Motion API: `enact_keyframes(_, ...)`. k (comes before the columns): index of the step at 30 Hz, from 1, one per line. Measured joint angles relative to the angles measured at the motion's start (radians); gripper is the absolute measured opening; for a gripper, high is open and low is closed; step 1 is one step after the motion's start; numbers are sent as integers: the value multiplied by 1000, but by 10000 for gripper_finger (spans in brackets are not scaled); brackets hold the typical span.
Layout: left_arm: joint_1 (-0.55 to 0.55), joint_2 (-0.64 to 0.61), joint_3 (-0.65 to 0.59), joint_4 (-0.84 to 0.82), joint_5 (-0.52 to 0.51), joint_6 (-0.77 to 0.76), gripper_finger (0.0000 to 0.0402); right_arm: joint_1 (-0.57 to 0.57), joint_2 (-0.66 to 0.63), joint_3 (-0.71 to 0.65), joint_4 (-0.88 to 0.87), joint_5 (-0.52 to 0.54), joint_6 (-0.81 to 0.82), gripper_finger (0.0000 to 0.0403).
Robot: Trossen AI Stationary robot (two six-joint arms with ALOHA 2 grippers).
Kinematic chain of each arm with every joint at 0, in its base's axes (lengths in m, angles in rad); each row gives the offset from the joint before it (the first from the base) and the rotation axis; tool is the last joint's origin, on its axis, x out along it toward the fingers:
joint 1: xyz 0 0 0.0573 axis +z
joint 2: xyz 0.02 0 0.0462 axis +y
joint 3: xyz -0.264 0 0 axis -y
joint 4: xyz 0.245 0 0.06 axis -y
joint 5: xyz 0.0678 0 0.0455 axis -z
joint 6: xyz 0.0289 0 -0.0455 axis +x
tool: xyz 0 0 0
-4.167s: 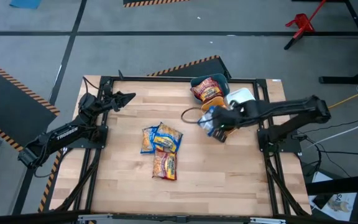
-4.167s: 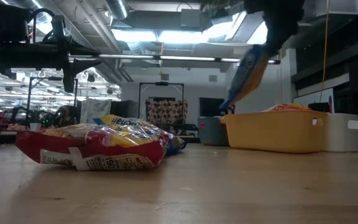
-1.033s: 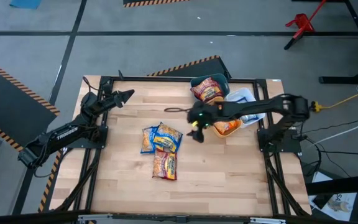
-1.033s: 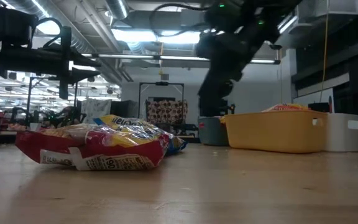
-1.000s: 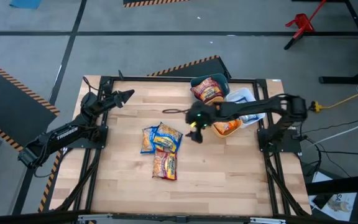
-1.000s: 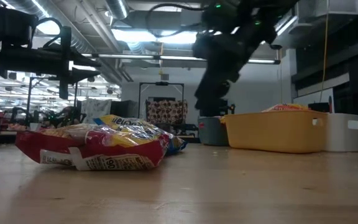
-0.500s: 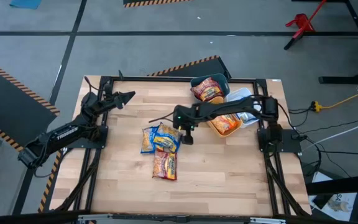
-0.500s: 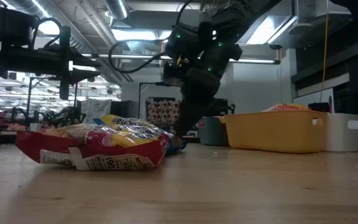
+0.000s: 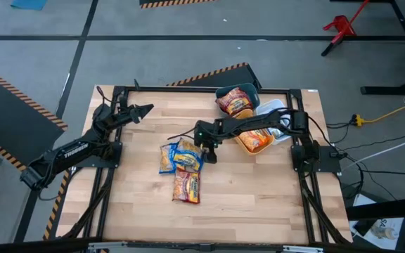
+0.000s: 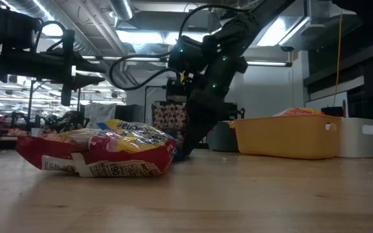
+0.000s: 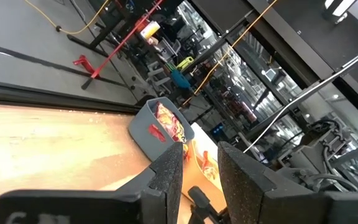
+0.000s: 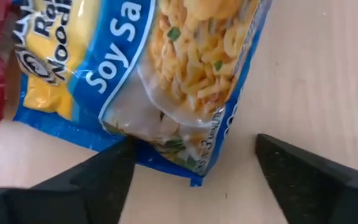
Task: Sort Maruchan noodles
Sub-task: Put the right blue noodle pack into the white bin
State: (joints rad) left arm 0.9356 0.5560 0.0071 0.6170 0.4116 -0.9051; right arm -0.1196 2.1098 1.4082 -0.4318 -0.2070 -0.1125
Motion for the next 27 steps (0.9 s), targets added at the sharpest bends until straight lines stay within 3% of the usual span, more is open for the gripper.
enact_keyframes(7,0,0,0,-3,1,0,95,9,10,2,4,73,-24,220)
enact_keyframes(16,0,0,0,-4,1,2,95,7,12,1,5,65,-25,17)
enact_keyframes(21,0,0,0,-4,2,2,95,8,16,30,-47,54,11,4)
enact_keyframes(27,0,0,0,-4,41,1,95,11,3,94,-255,51,15,0)
